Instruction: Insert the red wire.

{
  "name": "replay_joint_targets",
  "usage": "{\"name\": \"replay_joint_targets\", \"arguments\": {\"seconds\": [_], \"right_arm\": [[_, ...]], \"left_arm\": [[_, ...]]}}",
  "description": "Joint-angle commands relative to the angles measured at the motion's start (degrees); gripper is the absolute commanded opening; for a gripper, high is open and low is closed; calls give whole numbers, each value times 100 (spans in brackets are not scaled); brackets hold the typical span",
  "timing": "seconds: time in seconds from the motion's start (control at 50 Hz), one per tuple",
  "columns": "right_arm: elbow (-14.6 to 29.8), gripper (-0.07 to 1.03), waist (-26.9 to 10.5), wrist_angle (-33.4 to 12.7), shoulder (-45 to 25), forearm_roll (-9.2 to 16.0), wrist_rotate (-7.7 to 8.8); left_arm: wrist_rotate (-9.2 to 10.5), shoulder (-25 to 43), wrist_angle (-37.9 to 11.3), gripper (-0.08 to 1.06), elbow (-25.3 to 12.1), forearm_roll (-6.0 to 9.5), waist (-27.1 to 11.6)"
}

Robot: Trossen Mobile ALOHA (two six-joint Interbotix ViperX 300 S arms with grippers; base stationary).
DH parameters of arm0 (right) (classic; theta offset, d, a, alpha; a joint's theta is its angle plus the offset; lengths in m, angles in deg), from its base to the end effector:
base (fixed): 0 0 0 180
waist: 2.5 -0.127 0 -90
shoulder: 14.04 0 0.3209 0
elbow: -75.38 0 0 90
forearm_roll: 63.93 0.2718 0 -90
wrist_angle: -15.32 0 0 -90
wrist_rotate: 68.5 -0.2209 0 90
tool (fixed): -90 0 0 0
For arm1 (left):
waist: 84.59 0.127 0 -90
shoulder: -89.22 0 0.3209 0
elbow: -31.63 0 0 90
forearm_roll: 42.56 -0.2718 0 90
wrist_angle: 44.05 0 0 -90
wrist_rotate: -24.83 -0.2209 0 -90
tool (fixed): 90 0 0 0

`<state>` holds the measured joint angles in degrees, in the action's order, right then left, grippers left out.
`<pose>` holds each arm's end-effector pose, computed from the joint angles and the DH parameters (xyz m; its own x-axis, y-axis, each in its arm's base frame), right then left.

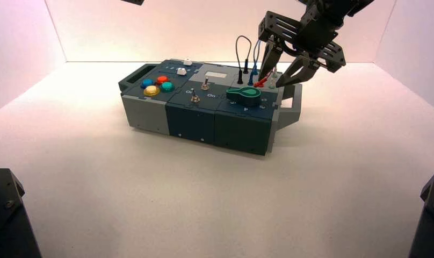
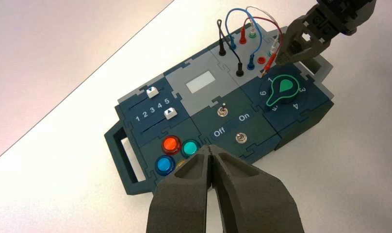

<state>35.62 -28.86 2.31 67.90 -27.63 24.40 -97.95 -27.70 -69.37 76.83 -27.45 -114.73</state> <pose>0.2937 0.1784 0.0569 0.4066 0.3502 -0.8438 -0.0110 0.9254 0.3788 0.2244 -0.1588 0.1786 0.5743 -0.4624 -0.6756 0.7305 0.6620 0.1679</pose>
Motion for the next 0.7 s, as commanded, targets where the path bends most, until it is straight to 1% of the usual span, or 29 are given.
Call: {"name": "replay_joint_targets", "arguments": {"seconds": [0.02,0.22,0.5,0.7], "right_arm": [[167,56,-35,105,53,53,-18],[281,56,-35,97,-88,114,-18],[334,55,-35,97,-220,114,-18],[431,52,-62,105,-343,123,-18]], "left_arm": [[-18,-35,44,-3,-167,-9,-26],[-26,-35,44,-3,-167,-9,-18],[-26,-35,44,-3,-167,-9,-18],[-18,-44,44,-3,-167,-9,-26]]}}
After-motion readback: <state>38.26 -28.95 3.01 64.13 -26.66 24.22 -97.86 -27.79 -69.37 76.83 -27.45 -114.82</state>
